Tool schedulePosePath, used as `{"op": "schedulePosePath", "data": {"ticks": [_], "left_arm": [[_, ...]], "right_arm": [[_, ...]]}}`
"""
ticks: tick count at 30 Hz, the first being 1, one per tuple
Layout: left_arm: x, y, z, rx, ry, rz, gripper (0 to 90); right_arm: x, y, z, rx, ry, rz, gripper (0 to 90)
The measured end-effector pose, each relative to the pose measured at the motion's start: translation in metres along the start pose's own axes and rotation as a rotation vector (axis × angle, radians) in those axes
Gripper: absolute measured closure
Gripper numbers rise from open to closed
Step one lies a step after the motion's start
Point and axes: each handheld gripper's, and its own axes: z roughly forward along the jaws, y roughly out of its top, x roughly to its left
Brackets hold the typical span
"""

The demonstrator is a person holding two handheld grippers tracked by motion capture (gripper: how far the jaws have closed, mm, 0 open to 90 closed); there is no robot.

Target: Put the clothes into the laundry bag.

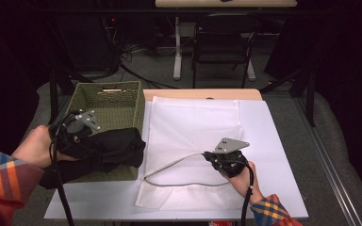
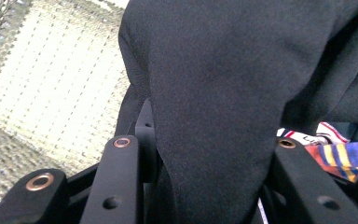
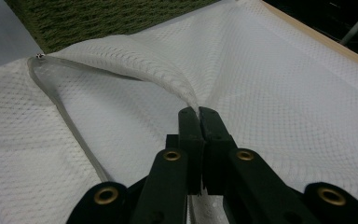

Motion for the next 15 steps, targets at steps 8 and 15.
{"op": "schedulePosePath", "data": {"ticks": [8,15], "left_arm": [[-0.012,0.004,0.003,-0.012,-0.026,0.005,62.4],[-0.022,0.008,0.005,-0.026,-0.043,0.036,62.5]], "right_arm": [[0.0,0.0,0.0,0.0,0.0,-0.003,88.9],[0.001,0.001,0.0,0.0,-0.002,-0.003,89.0]]}}
